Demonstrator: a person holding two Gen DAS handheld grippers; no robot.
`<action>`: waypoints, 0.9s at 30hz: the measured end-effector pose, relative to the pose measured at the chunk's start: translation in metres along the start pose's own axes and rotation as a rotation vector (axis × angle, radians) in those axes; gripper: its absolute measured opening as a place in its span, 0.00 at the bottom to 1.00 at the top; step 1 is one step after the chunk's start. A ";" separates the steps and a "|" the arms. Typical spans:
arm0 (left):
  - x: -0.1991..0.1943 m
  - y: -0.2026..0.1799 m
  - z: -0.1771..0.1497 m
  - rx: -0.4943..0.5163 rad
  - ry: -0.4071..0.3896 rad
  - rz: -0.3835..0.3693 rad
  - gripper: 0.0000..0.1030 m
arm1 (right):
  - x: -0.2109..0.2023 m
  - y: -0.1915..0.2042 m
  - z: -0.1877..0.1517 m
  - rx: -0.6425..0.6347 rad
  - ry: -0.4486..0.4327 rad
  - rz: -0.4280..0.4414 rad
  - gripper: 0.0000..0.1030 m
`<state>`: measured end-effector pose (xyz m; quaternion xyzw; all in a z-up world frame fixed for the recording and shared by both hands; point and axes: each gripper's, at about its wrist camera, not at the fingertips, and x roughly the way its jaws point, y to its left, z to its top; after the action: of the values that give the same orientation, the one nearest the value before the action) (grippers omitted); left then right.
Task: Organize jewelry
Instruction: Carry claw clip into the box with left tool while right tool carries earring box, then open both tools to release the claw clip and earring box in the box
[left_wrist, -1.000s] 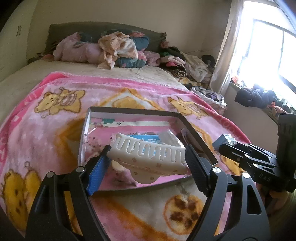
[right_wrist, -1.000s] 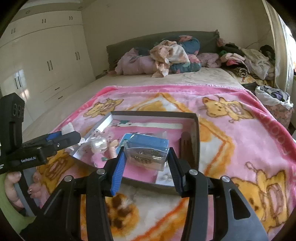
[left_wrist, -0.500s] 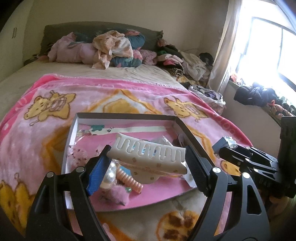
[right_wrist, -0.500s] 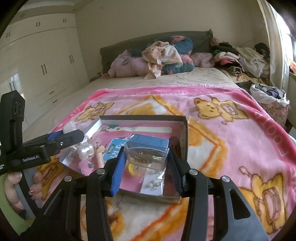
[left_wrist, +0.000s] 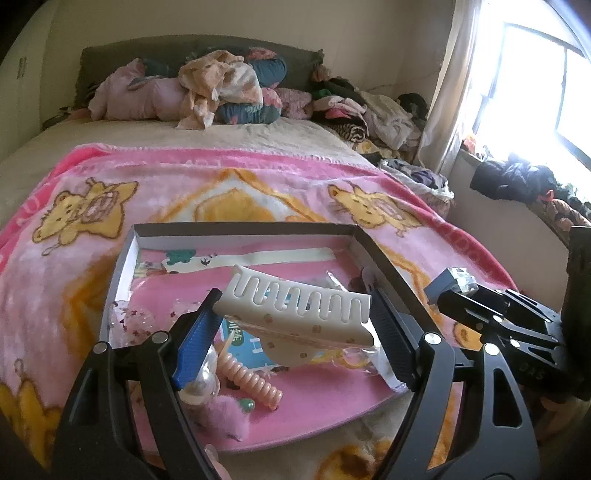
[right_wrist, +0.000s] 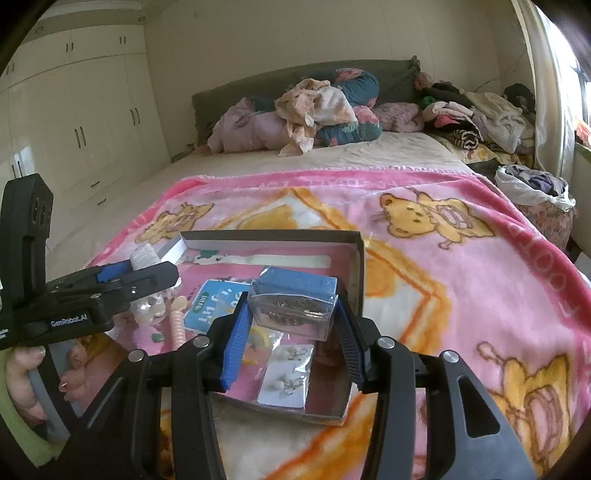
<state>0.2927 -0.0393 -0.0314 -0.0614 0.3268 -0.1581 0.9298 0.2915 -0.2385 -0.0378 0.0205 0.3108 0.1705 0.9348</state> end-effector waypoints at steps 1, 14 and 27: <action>0.003 0.000 0.000 0.002 0.006 0.001 0.68 | 0.002 -0.001 0.000 0.000 0.003 0.000 0.42; 0.032 0.000 -0.002 0.024 0.077 0.029 0.69 | 0.031 0.005 -0.018 -0.031 0.101 0.020 0.42; 0.042 -0.002 -0.022 0.044 0.135 0.055 0.69 | 0.035 0.011 -0.041 -0.054 0.164 0.022 0.44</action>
<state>0.3094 -0.0551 -0.0725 -0.0209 0.3867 -0.1434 0.9107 0.2902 -0.2195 -0.0888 -0.0155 0.3814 0.1904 0.9045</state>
